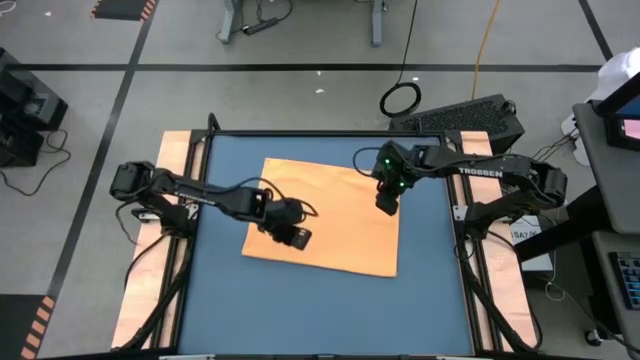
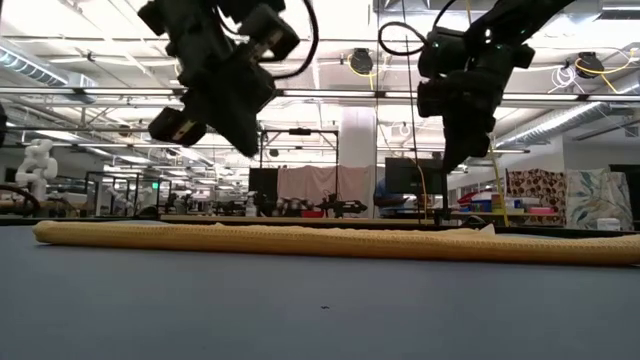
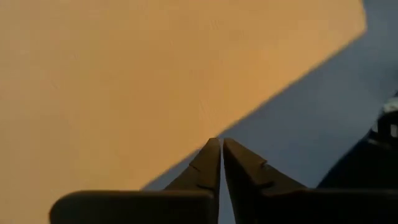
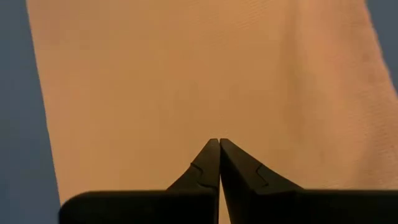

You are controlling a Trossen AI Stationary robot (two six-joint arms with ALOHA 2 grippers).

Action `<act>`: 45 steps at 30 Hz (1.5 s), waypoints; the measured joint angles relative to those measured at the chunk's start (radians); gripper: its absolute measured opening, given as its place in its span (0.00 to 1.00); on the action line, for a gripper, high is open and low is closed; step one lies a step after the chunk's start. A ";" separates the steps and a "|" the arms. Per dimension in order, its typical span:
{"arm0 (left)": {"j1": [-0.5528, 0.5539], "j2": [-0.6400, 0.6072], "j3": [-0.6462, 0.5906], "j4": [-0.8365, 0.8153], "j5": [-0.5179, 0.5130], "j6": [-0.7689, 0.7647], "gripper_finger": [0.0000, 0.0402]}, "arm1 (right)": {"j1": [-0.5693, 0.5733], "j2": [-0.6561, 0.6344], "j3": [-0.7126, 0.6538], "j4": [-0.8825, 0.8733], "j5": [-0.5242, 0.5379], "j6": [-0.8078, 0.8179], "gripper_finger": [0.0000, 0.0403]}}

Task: Roll towel
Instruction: Roll the yellow towel

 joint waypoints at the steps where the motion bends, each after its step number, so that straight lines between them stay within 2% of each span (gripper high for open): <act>1: -0.012 0.000 0.000 0.007 -0.012 0.000 0.05 | 0.003 0.000 0.000 -0.010 0.000 -0.005 0.01; 3: -0.031 0.000 0.000 0.016 -0.049 -0.001 0.04 | 0.008 0.000 0.000 -0.029 0.000 -0.005 0.01; 8: -0.070 0.000 -0.004 0.004 -0.248 0.031 0.01 | 0.007 0.000 0.000 -0.071 0.001 0.051 0.01; 14: -0.065 0.007 -0.035 -0.049 -0.270 0.135 0.01 | 0.029 0.000 0.000 -0.080 0.001 0.192 0.01; 21: -0.063 0.044 -0.170 -0.023 -0.228 0.139 0.01 | 0.145 0.000 0.000 -0.038 0.009 0.366 0.01; 24: -0.053 0.061 -0.213 0.003 -0.196 0.171 0.00 | 0.206 0.014 0.000 0.002 0.045 0.439 0.01; 28: -0.036 0.072 -0.248 0.040 -0.191 0.304 0.00 | 0.272 0.050 0.000 0.044 0.115 0.555 0.01; 34: 0.031 0.074 -0.263 0.037 -0.201 0.574 0.00 | 0.354 0.099 0.000 0.138 0.113 0.715 0.01; 38: 0.087 0.064 -0.263 -0.013 -0.198 0.633 0.00 | 0.390 0.097 0.000 0.220 0.114 0.815 0.01; 45: 0.133 0.001 -0.217 -0.133 -0.009 0.628 0.02 | 0.402 0.069 0.000 0.249 0.089 0.894 0.01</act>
